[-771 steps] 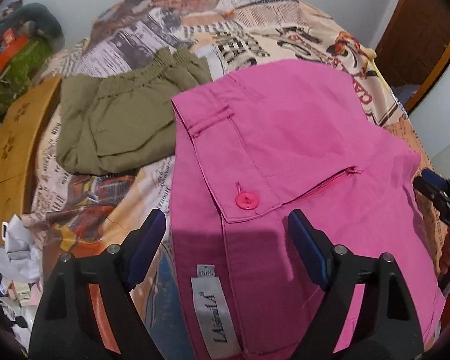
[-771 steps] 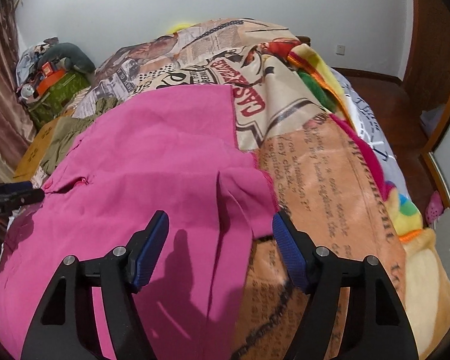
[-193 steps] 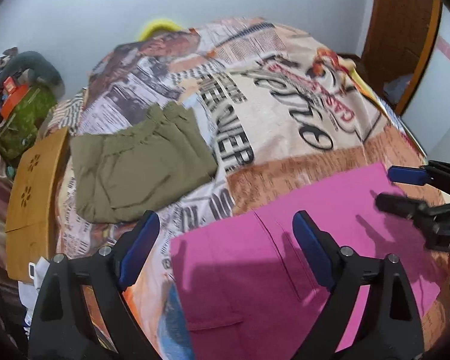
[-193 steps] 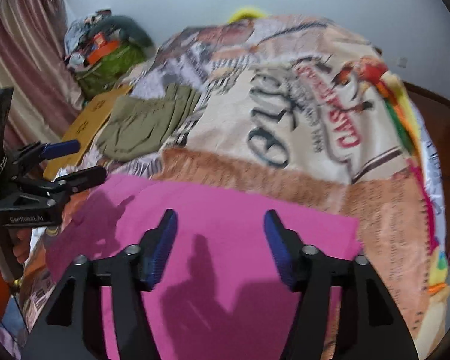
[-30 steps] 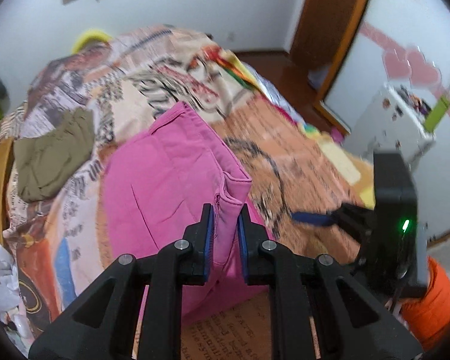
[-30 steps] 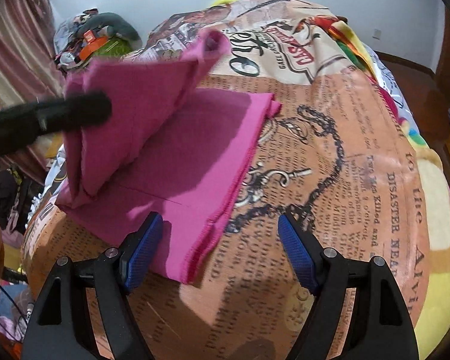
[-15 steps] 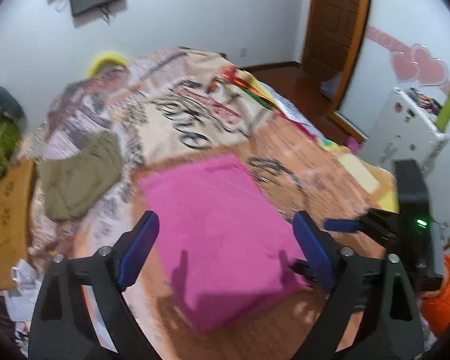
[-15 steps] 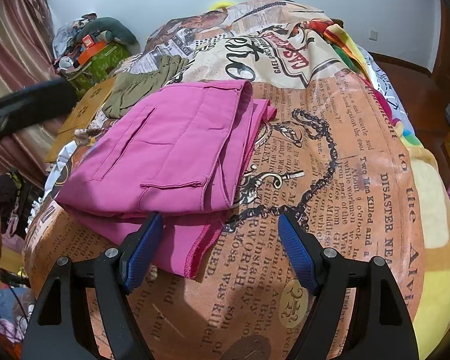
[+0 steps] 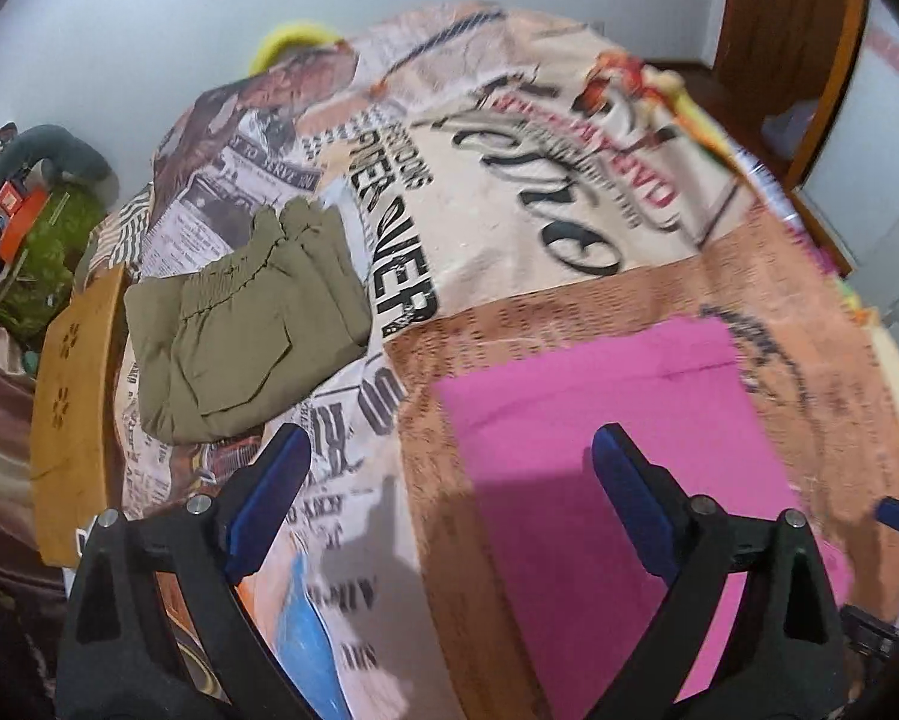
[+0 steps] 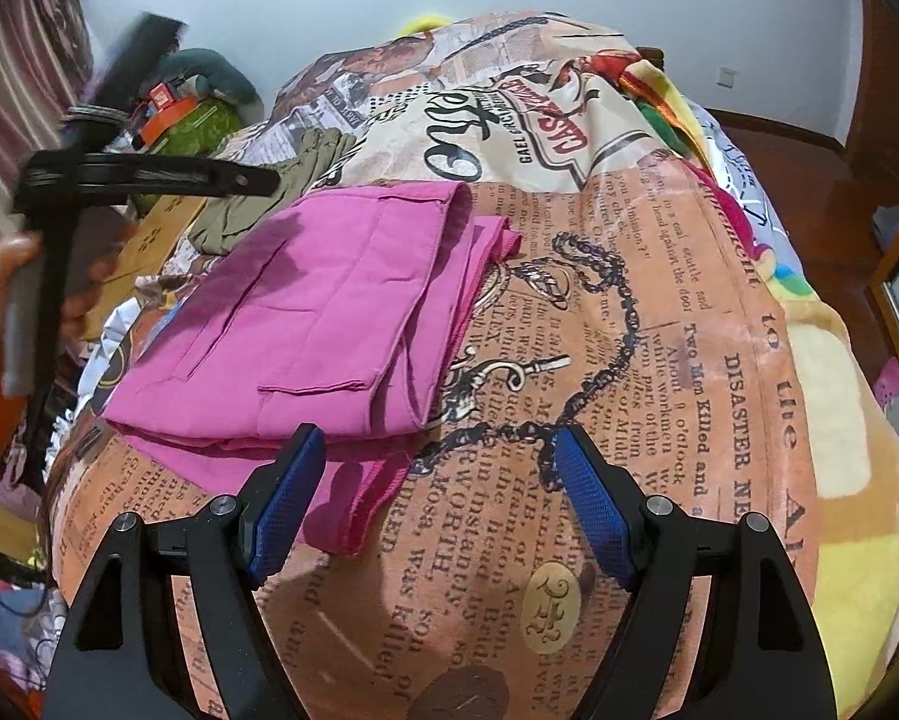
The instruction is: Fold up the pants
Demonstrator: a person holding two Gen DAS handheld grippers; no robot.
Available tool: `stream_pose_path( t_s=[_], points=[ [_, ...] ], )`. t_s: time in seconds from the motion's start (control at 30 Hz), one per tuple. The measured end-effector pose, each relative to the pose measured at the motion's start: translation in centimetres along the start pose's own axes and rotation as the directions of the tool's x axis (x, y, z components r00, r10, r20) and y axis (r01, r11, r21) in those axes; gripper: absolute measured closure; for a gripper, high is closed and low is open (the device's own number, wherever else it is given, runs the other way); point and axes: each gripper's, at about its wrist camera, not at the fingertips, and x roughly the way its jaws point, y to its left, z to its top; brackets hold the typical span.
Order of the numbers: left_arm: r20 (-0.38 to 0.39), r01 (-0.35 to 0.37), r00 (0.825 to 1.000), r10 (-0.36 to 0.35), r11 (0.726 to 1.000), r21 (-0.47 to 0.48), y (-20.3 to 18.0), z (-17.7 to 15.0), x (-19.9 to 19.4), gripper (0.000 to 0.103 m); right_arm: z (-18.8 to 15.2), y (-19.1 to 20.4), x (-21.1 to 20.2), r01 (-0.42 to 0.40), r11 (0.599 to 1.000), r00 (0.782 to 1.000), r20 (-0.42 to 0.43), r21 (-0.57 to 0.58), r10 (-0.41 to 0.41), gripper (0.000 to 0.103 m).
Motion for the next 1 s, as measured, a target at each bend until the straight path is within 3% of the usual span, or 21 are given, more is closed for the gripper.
stream_pose_path(
  t_s=[0.23,0.43,0.6,1.0],
  points=[
    [-0.083,0.018,0.996,-0.022,0.999,-0.048,0.4,1.8,5.5,0.007,0.1,-1.1,0.4,0.002,1.000,1.000,-0.006,0.031,-0.002,0.027],
    [-0.147,-0.010,0.989,0.002,0.999,-0.050,-0.3,0.9,9.3,0.006,-0.3,-2.0,1.0,0.006,0.998,1.000,-0.025,0.069,-0.004,0.027],
    [-0.159,0.014,0.987,-0.026,0.997,-0.072,1.0,0.1,8.9,0.005,-0.5,-2.6,0.9,0.026,0.997,0.999,-0.024,0.070,-0.024,0.027],
    [-0.095,-0.035,0.995,0.025,0.994,-0.108,4.3,-5.5,3.3,0.005,-0.2,-2.3,-0.5,0.038,0.995,0.999,0.030,0.092,-0.041,0.027]
  ],
)
